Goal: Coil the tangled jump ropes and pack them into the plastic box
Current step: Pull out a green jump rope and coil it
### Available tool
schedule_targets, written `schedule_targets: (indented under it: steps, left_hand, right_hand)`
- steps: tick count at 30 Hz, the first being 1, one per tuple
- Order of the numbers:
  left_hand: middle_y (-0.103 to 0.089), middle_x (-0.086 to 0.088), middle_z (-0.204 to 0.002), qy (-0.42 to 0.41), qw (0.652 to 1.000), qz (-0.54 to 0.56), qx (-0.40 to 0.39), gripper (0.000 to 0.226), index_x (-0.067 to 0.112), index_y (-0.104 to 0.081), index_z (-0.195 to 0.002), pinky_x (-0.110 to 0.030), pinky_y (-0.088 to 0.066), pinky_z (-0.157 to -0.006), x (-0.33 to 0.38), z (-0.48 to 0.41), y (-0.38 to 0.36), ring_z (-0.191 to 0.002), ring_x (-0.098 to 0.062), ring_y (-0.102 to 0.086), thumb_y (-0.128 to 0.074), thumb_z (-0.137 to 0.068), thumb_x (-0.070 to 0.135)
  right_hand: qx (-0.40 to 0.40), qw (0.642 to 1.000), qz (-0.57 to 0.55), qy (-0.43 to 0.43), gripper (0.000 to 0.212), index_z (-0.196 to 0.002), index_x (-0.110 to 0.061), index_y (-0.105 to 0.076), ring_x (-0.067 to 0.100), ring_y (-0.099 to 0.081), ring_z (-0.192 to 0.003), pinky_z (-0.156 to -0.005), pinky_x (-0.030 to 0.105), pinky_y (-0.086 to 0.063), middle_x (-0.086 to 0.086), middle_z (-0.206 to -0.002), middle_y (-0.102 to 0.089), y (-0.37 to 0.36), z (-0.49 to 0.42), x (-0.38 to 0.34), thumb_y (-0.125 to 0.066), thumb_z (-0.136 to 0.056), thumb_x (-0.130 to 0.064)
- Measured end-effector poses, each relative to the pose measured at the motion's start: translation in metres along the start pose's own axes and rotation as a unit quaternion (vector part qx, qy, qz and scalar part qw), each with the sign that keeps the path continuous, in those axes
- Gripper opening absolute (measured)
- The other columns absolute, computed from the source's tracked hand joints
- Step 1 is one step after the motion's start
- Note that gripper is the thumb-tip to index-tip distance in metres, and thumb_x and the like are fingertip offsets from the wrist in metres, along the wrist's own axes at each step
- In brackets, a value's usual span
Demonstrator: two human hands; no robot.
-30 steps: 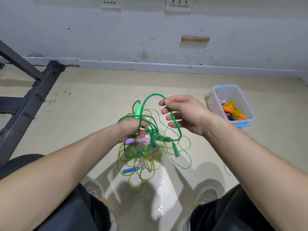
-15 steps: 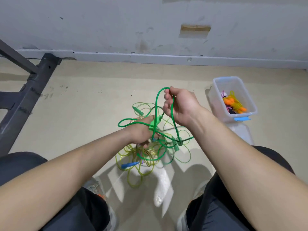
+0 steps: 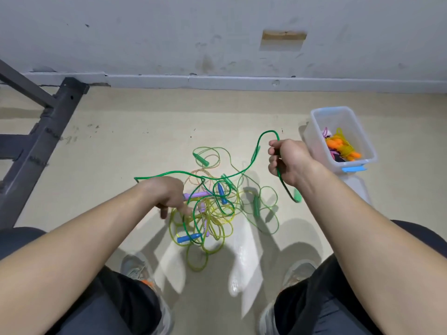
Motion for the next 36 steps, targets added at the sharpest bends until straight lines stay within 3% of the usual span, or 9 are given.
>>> schedule_targets:
  steps: [4, 7, 10, 13, 18, 22, 27, 32, 36]
  left_hand:
    - [-0.065, -0.004, -0.067, -0.018, 0.994, -0.04, -0.096, 0.044, 0.013, -0.059, -0.108, -0.019, -0.03, -0.046, 0.0, 0.011, -0.002, -0.045, -0.016, -0.035, -0.051, -0.099, 0.055]
    - [-0.056, -0.005, -0.06, -0.116, 0.983, 0.123, -0.074, 0.031, 0.017, -0.064, -0.097, -0.021, -0.033, -0.049, -0.003, 0.013, 0.002, -0.042, -0.015, -0.039, -0.046, -0.103, 0.042]
    - [-0.069, -0.006, -0.071, -0.226, 0.897, 0.381, 0.008, 0.024, 0.009, -0.056, -0.095, -0.024, -0.045, -0.059, 0.005, 0.018, 0.001, -0.055, -0.013, -0.06, -0.047, -0.106, 0.029]
    - [-0.071, -0.003, -0.1, -0.257, 0.813, 0.517, 0.077, 0.019, 0.006, -0.047, -0.109, -0.033, -0.056, -0.077, 0.025, 0.018, -0.01, -0.079, -0.014, -0.072, -0.047, -0.107, 0.025]
    - [-0.057, 0.017, -0.137, -0.331, 0.825, 0.427, 0.168, 0.046, 0.013, -0.04, -0.118, -0.043, -0.048, -0.106, 0.06, 0.021, -0.021, -0.126, -0.009, -0.055, -0.054, -0.092, 0.048]
    - [-0.074, -0.007, -0.105, -0.371, 0.758, 0.515, 0.149, 0.021, -0.007, -0.05, -0.106, -0.028, -0.056, -0.078, 0.077, 0.038, -0.021, -0.093, -0.013, -0.071, -0.05, -0.105, 0.014]
    - [-0.066, -0.028, -0.087, -0.356, 0.632, 0.687, -0.042, 0.036, -0.008, -0.054, -0.101, -0.038, -0.055, -0.081, 0.074, 0.049, -0.022, -0.078, -0.035, -0.069, -0.047, -0.103, 0.027]
    - [-0.058, -0.012, -0.078, -0.35, 0.649, 0.671, -0.074, 0.002, 0.008, -0.054, -0.102, -0.047, -0.057, -0.078, 0.066, 0.048, -0.025, -0.079, -0.034, -0.066, -0.054, -0.1, 0.008]
    - [-0.054, -0.008, -0.073, -0.297, 0.609, 0.735, 0.009, 0.011, 0.006, -0.056, -0.105, -0.038, -0.06, -0.059, 0.064, 0.05, -0.009, -0.064, -0.025, -0.069, -0.049, -0.101, -0.001]
  right_hand:
    - [0.001, 0.987, 0.14, 0.082, 0.019, -0.088, -0.015, -0.061, 0.016, -0.048, -0.056, -0.054, 0.027, -0.051, 0.004, -0.071, -0.053, 0.008, 0.002, 0.006, -0.049, -0.099, -0.006]
    - [0.035, 0.943, 0.293, 0.155, 0.017, -0.079, -0.016, -0.069, 0.02, -0.055, -0.067, -0.067, 0.033, -0.051, 0.003, -0.073, -0.06, 0.013, -0.002, 0.009, -0.06, -0.093, -0.012]
    - [0.036, 0.918, 0.355, 0.176, 0.015, -0.069, -0.016, -0.073, 0.018, -0.064, -0.075, -0.072, 0.03, -0.05, -0.002, -0.077, -0.074, 0.014, 0.0, 0.008, -0.07, -0.083, -0.013]
    - [-0.071, 0.949, 0.28, 0.125, 0.01, -0.079, -0.015, -0.071, 0.015, -0.062, -0.061, -0.063, 0.028, -0.054, 0.002, -0.077, -0.073, 0.006, 0.016, 0.005, -0.072, -0.088, -0.009]
    - [-0.172, 0.98, 0.07, 0.071, 0.007, -0.087, -0.01, -0.066, 0.01, -0.064, -0.056, -0.059, 0.021, -0.059, 0.003, -0.073, -0.07, -0.021, 0.038, -0.003, -0.07, -0.091, -0.008]
    - [-0.163, 0.984, -0.036, 0.06, 0.009, -0.092, -0.006, -0.064, 0.007, -0.066, -0.054, -0.057, 0.021, -0.058, 0.004, -0.072, -0.07, -0.029, 0.04, -0.009, -0.072, -0.09, -0.009]
    - [-0.07, 0.987, -0.118, 0.09, 0.022, -0.094, -0.006, -0.053, 0.012, -0.068, -0.055, -0.058, 0.025, -0.061, 0.008, -0.079, -0.066, -0.023, 0.024, -0.009, -0.074, -0.087, -0.003]
    - [0.044, 0.985, -0.091, 0.141, 0.023, -0.085, -0.01, -0.05, 0.015, -0.066, -0.055, -0.058, 0.027, -0.059, 0.011, -0.076, -0.064, -0.004, -0.002, -0.006, -0.073, -0.091, -0.01]
    - [-0.059, 0.991, 0.12, 0.014, 0.034, -0.092, -0.01, -0.057, 0.024, -0.065, -0.066, -0.066, 0.033, -0.053, 0.01, -0.076, -0.072, -0.015, 0.014, 0.023, -0.042, -0.106, -0.037]
Point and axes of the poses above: each hand's wrist, its own z-axis away from the middle knuckle, its own y-axis out of the back of the hand, x = y × z, the point moved 1 cm from there along -z, towards the middle knuckle
